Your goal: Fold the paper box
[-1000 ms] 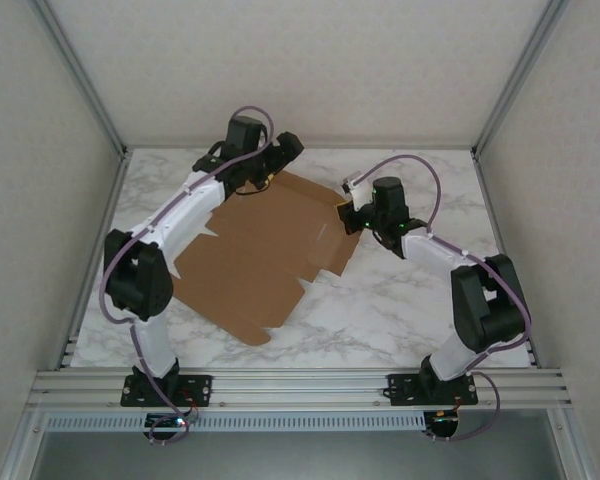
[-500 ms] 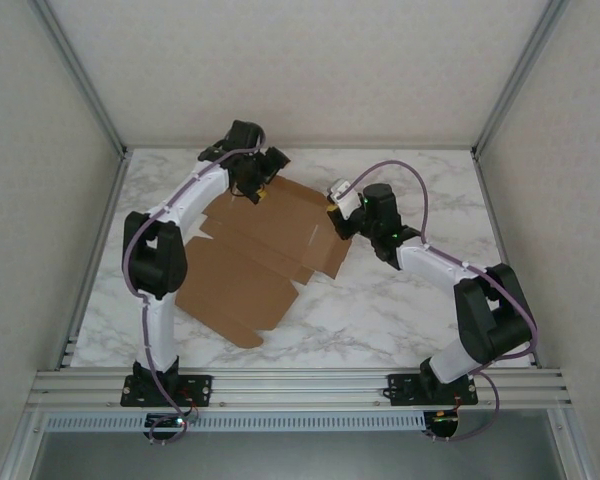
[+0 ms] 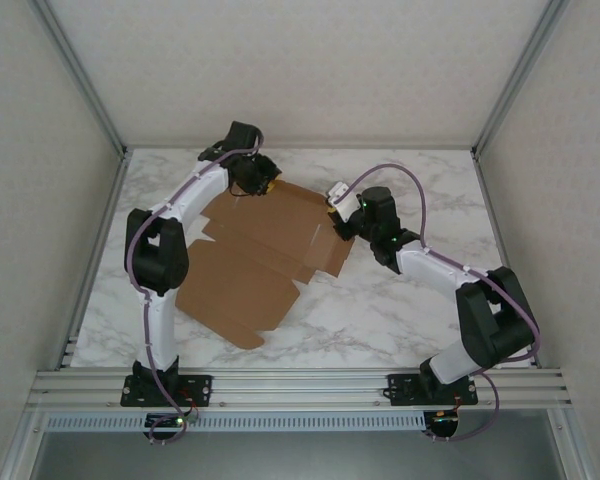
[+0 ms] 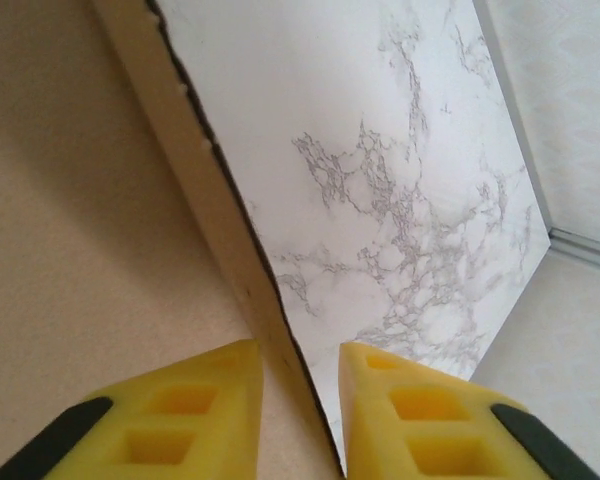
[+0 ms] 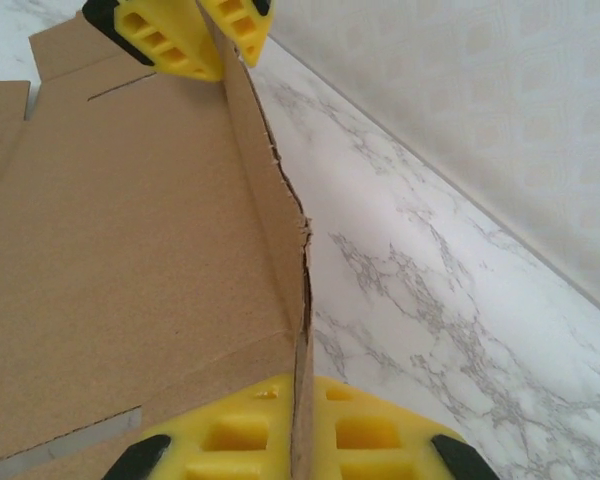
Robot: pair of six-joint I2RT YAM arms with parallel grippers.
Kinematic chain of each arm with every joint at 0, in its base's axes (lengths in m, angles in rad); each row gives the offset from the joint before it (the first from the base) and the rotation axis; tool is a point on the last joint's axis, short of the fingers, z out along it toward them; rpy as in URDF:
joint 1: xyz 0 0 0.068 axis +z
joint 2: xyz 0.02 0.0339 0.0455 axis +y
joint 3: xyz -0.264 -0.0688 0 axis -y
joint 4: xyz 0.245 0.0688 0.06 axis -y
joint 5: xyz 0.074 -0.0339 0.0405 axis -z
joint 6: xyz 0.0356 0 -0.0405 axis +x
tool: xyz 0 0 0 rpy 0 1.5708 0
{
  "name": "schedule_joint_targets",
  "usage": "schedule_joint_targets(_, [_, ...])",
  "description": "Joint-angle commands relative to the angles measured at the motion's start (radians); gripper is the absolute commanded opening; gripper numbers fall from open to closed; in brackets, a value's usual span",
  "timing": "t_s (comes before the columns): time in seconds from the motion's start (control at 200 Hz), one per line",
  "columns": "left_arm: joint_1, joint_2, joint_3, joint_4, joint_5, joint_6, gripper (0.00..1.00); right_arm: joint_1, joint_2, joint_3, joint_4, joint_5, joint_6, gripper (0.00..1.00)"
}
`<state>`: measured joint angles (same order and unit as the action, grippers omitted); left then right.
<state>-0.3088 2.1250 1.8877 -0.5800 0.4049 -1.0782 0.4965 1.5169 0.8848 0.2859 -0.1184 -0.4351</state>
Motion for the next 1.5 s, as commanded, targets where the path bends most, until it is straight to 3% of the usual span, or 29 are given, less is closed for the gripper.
schedule_joint_targets(0.0, [0.020, 0.026, 0.022, 0.009, -0.002, -0.013, 0.10, 0.005, -0.041, -0.010, 0.048, 0.036, -0.021, 0.08])
schedule_joint_targets(0.085, [0.022, 0.026, 0.025, 0.023, 0.006, -0.024, 0.00, 0.005, -0.044, -0.002, 0.038, 0.048, -0.016, 0.15])
schedule_joint_targets(0.185, [0.025, 0.013, 0.025, 0.036, 0.008, -0.045, 0.00, 0.004, -0.047, 0.006, 0.040, 0.130, 0.049, 0.50])
schedule_joint_targets(0.26, [0.027, -0.009, 0.011, 0.065, 0.006, -0.061, 0.00, 0.005, -0.067, 0.003, 0.031, 0.152, 0.111, 0.63])
schedule_joint_targets(0.516, [0.032, -0.115, -0.143, 0.272, 0.038, -0.170, 0.00, 0.002, -0.262, 0.027, -0.073, 0.143, 0.332, 0.65])
schedule_joint_targets(0.611, [0.031, -0.153, -0.215, 0.356, 0.034, -0.200, 0.00, -0.001, -0.326, 0.085, -0.192, 0.086, 0.441, 0.69])
schedule_joint_targets(0.676, [0.032, -0.175, -0.276, 0.429, 0.031, -0.240, 0.00, -0.002, -0.344, 0.147, -0.305, 0.005, 0.521, 0.65])
schedule_joint_targets(0.711, [0.031, -0.186, -0.308, 0.471, 0.029, -0.267, 0.00, 0.000, -0.340, 0.170, -0.340, -0.057, 0.575, 0.57])
schedule_joint_targets(0.821, [0.030, -0.206, -0.379, 0.594, 0.032, -0.345, 0.00, 0.092, -0.267, 0.202, -0.402, -0.183, 0.625, 0.12])
schedule_joint_targets(0.886, [0.028, -0.209, -0.387, 0.624, 0.023, -0.361, 0.00, 0.209, -0.195, 0.233, -0.484, -0.122, 0.552, 0.00])
schedule_joint_targets(0.951, [0.025, -0.212, -0.388, 0.639, 0.009, -0.366, 0.00, 0.310, -0.107, 0.262, -0.533, -0.055, 0.547, 0.00])
schedule_joint_targets(1.167, [0.018, -0.246, -0.405, 0.675, -0.035, -0.361, 0.00, 0.492, 0.120, 0.268, -0.473, 0.013, 0.538, 0.00])
schedule_joint_targets(1.492, [-0.002, -0.303, -0.471, 0.696, -0.066, -0.352, 0.00, 0.534, 0.422, 0.371, -0.515, 0.126, 0.574, 0.00])
